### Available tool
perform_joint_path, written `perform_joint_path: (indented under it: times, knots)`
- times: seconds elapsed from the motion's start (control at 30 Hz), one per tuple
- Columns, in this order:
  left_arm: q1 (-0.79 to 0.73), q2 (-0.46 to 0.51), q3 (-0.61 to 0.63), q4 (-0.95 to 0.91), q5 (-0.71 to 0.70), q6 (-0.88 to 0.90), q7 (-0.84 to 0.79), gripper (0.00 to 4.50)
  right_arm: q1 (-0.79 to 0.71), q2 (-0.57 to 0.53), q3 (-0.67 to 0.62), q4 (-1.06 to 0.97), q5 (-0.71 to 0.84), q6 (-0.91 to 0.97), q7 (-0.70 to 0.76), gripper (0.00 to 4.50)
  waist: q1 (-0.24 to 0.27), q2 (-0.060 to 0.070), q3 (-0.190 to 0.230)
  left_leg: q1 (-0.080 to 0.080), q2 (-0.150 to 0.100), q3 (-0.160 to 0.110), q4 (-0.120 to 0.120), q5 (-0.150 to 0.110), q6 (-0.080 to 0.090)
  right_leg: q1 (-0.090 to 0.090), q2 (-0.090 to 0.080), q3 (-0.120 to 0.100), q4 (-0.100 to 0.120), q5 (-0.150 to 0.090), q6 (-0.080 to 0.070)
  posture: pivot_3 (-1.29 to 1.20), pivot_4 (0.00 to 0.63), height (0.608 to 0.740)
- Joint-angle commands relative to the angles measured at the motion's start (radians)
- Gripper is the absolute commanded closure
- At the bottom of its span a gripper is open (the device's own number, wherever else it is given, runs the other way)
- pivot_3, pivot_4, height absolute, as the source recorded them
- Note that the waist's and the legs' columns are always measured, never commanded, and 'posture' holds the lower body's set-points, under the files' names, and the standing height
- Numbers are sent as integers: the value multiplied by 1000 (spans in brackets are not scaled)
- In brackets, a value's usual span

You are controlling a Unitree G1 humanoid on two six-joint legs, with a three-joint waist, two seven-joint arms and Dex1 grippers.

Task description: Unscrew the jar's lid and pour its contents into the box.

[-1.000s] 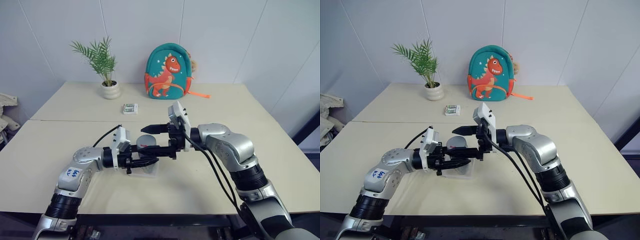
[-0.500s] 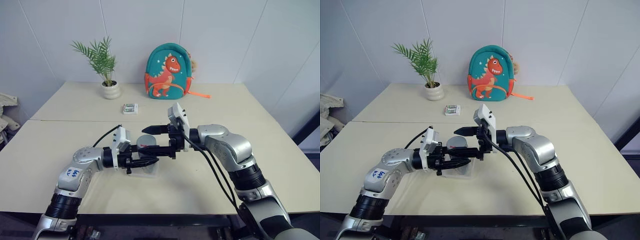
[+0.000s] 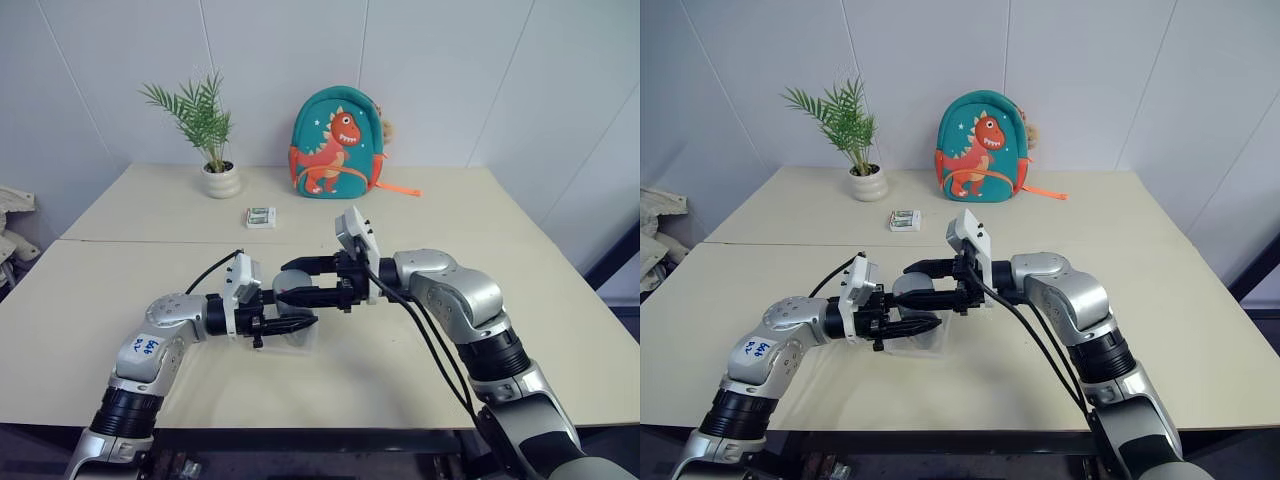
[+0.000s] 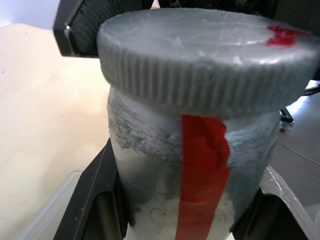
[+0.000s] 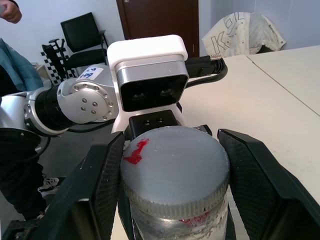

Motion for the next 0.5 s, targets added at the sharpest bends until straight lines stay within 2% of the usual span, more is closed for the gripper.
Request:
perform_joint_path:
  times: [0.03,0.13,0.23,0.37,0.5]
  knots:
    - [4,9,12,-35,-14,-6,3,2510,-23,31,-88,-43,119,58,-1,1494,0,0,0,0,0,0,0,0,0,0,0,0,0,0,0,0,150,740]
    - [10,12,13,-40,-16,0,8,2510,-46,51,-170,-42,209,116,-31,1494,-1,0,0,0,0,0,0,0,0,0,0,0,0,0,0,0,150,740]
    - [9,9,26,-41,-28,38,38,2510,-45,42,-192,-50,216,122,-63,1494,1,0,0,0,0,0,0,0,0,0,0,0,0,0,0,0,150,740]
    - [0,12,49,-51,-54,77,59,2510,-14,-21,-226,-24,166,78,-102,1494,1,0,0,0,0,0,0,0,0,0,0,0,0,0,0,0,150,740]
    - [-12,24,62,-60,-71,105,56,2510,94,-113,-233,31,26,-93,-126,1494,4,0,0,0,0,0,0,0,0,0,0,0,-1,0,0,0,150,740]
